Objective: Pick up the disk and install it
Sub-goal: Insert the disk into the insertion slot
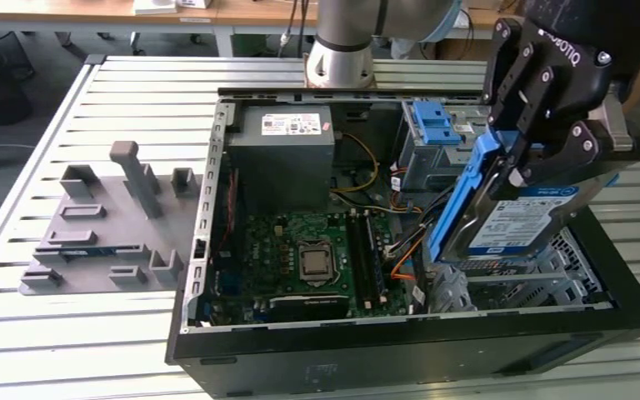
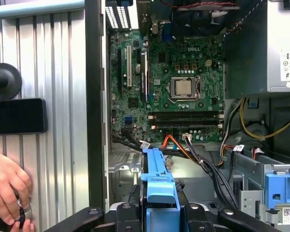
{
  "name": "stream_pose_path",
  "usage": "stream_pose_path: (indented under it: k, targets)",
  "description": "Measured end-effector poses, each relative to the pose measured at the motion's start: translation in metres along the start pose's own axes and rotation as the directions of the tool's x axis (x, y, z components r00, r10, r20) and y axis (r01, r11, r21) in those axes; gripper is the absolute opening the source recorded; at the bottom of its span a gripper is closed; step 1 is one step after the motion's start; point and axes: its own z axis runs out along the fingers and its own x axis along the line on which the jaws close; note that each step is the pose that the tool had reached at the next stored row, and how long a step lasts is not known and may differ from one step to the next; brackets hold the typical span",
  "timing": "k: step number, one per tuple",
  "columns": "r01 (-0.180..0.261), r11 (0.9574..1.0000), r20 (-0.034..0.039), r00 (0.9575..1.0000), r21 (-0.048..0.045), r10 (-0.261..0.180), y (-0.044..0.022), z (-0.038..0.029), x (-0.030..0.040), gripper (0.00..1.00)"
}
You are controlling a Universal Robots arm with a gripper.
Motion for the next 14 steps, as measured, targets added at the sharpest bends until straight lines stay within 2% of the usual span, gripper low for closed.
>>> stream_pose_path:
  k: [10, 14]
  targets:
    - [0.0, 1.0, 0.0, 1.0, -0.0005, 0.0, -0.0188, 0.0025, -0.0004, 0.37]
    - [0.0, 1.0, 0.0, 1.0, -0.0005, 0.0, -0.0241, 0.0054, -0.0006, 0.37]
